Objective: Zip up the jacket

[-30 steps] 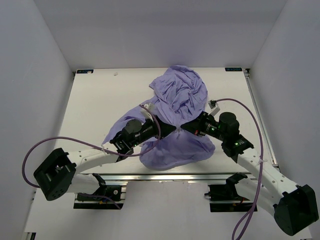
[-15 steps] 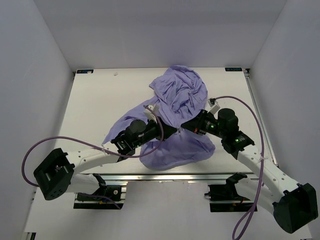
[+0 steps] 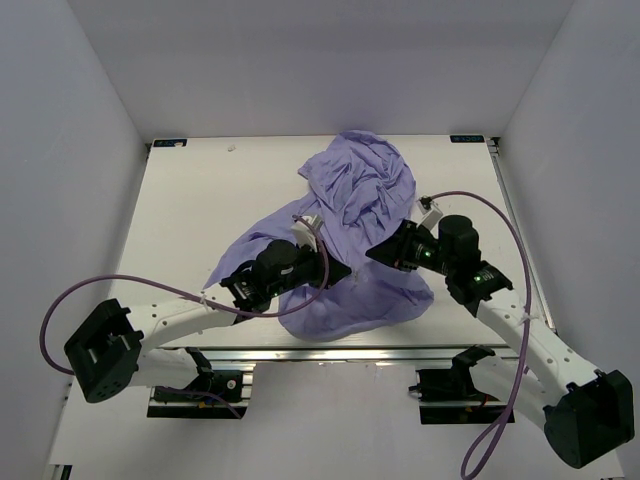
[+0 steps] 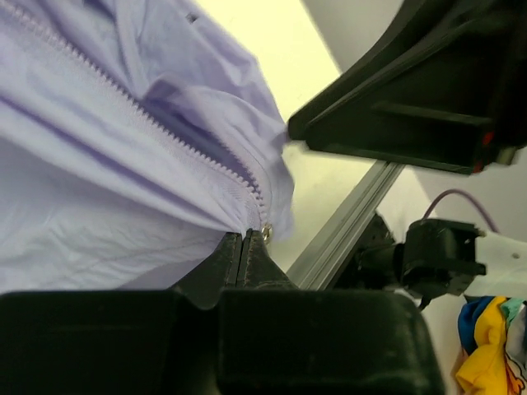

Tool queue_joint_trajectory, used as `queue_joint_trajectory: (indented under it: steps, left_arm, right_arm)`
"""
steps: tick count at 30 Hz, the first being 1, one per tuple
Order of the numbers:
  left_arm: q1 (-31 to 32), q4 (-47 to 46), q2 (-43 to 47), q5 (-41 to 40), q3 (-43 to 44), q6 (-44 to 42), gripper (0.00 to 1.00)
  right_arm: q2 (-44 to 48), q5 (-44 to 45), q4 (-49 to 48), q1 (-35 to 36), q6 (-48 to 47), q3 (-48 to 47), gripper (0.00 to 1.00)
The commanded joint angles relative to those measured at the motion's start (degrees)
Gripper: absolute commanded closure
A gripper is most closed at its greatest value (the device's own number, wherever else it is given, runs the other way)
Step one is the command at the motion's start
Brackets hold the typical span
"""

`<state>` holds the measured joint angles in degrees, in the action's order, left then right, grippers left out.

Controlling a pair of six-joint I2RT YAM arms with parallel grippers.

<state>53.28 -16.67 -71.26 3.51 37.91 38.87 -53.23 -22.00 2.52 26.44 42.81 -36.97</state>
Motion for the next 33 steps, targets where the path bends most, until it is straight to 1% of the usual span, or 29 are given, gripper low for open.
queue_joint_trajectory:
  steps: [1, 3, 5, 6, 9, 12, 13, 15, 16, 18, 19, 21, 22, 23, 24, 25, 27, 29, 33]
  left_arm:
    - [0.51, 6.89, 0.25, -0.25, 2.25, 2.43, 1.0]
    - [0.51, 9.18, -0.19, -2.53, 3.39, 5.49, 1.0]
    - [0.51, 12.44, -0.54, -5.87, 4.62, 7.7, 1.0]
    - [0.51, 12.8, -0.63, -7.53, 4.72, 9.88, 1.0]
    - [0.51, 11.05, -0.28, -7.73, 3.66, 12.45, 1.0]
    - [0.51, 10.07, -0.63, -7.38, 3.13, 14.21, 1.0]
    - [0.51, 10.25, -0.8, -7.29, 3.31, 14.56, 1.0]
    - [0.51, 10.25, -1.07, -7.11, 3.48, 15.53, 1.0]
    - [0.51, 10.08, -1.16, -6.76, 3.49, 15.62, 1.0]
    - [0.6, 10.07, -1.07, -6.67, 3.57, 16.67, 1.0]
    - [0.6, 10.42, -0.98, -7.11, 3.49, 17.2, 1.0]
    - [0.6, 10.43, -0.63, -7.02, 3.4, 17.73, 1.0]
    - [0.69, 10.69, -0.19, -7.2, 3.31, 17.9, 1.0]
    - [0.69, 10.69, 0.07, -7.2, 3.22, 18.17, 1.0]
    - [0.78, 10.95, 0.25, -7.37, 3.05, 18.34, 1.0]
    - [0.78, 10.95, 0.68, -7.72, 3.05, 18.69, 1.0]
    - [0.86, 10.69, 1.13, -7.9, 2.78, 18.87, 1.0]
    - [1.04, 10.43, 1.65, -8.16, 2.43, 19.13, 1.0]
    - [1.22, 10.77, 2.09, -8.43, 2.34, 19.4, 1.0]
  right_arm:
    - [2.69, -0.59, -0.16, -0.6, -4.13, -0.21, 0.63]
    - [3.13, -0.76, 3.42, -0.6, -6.5, -0.99, 0.57]
    - [3.31, -1.29, 6.69, -0.51, -9.91, -2.05, 0.55]
    - [3.57, -1.55, 9.75, -0.25, -11.59, -2.49, 0.52]
    - [4.71, -0.15, 13.72, 2.65, -15.46, -4.42, 0.49]
    - [6.12, 2.82, 17.51, 7.65, -16.7, -5.22, 0.48]
    - [6.65, 4.49, 18.82, 11.23, -16.62, -4.69, 0.49]
    - [8.31, 9.59, 18.57, 15.2, -14.52, -3.03, 0.5]
    - [8.67, 11.17, 17.26, 18.62, -13.55, -1.89, 0.5]
    - [8.93, 15.48, 15.42, 21.62, -11.79, 1.63, 0.51]
    - [8.76, 18.45, 13.4, 24.34, -10.04, 2.77, 0.51]
    - [7.36, 21.8, 11.55, 27.07, -8.8, 4.62, 0.51]
    - [6.74, 25.83, 10.58, 29.87, -7.92, 4.8, 0.51]
    - [5.35, 28.04, 9.01, 31.29, -7.74, 4.72, 0.5]
    - [4.64, 30.93, 8.21, 34.35, -7.22, 4.8, 0.49]
    - [3.85, 35.92, 7.42, 35.69, -7.12, 4.89, 0.48]
    - [1.82, 40.52, 5.3, 37.8, -6.16, 5.5, 0.47]
    - [0.42, 45.0, 3.11, 38.34, -5.11, 6.29, 0.45]
    - [-1.26, 50.38, -1.81, 38.52, -3.34, 7.35, 0.45]
